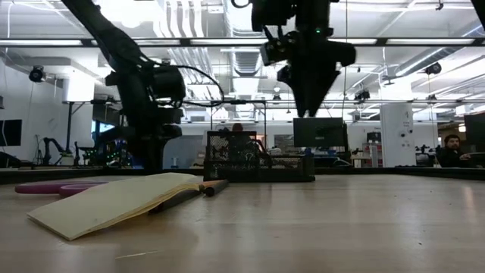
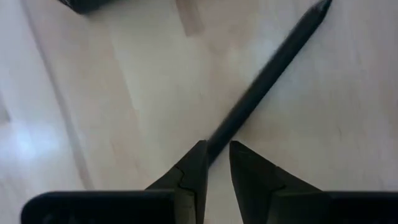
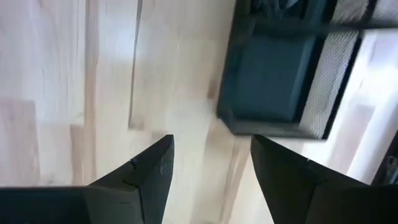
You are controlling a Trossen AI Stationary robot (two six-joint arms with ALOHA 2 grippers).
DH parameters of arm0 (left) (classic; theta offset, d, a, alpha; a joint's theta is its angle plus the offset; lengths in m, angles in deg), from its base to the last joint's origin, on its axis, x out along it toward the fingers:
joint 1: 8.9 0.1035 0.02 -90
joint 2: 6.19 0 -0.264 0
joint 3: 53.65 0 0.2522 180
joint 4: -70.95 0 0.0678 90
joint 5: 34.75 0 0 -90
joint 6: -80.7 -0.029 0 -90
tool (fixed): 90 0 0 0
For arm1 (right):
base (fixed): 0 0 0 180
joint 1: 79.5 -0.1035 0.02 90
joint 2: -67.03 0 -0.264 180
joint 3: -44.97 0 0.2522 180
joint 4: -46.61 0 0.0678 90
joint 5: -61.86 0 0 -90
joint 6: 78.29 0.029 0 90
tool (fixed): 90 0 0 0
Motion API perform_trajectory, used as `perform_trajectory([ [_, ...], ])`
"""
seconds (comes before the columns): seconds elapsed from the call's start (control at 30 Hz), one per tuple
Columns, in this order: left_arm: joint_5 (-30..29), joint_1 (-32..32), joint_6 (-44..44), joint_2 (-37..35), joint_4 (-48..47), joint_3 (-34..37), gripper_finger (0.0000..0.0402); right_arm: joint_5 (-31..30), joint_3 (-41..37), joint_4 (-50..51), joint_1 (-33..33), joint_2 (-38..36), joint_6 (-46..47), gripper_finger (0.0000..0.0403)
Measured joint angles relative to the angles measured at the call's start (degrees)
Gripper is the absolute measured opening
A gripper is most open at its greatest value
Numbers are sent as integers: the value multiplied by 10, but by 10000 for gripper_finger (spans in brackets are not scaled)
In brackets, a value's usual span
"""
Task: Pick and place office supplies into organizer
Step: Put the top black pen into the black desk organizer
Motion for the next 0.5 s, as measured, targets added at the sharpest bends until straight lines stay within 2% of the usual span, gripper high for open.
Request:
perform_trajectory([
  [0.1,-11,-1,3,2,1,-22,52,2,-6,-1,-7,-5,-4,203],
  [0.3,-77,-2,-39,-44,-19,-46,57,3,-36,-46,-12,-52,-53,203],
  [0.5,-101,-13,-84,-73,-67,-50,117,4,-114,-122,16,-139,-74,203],
])
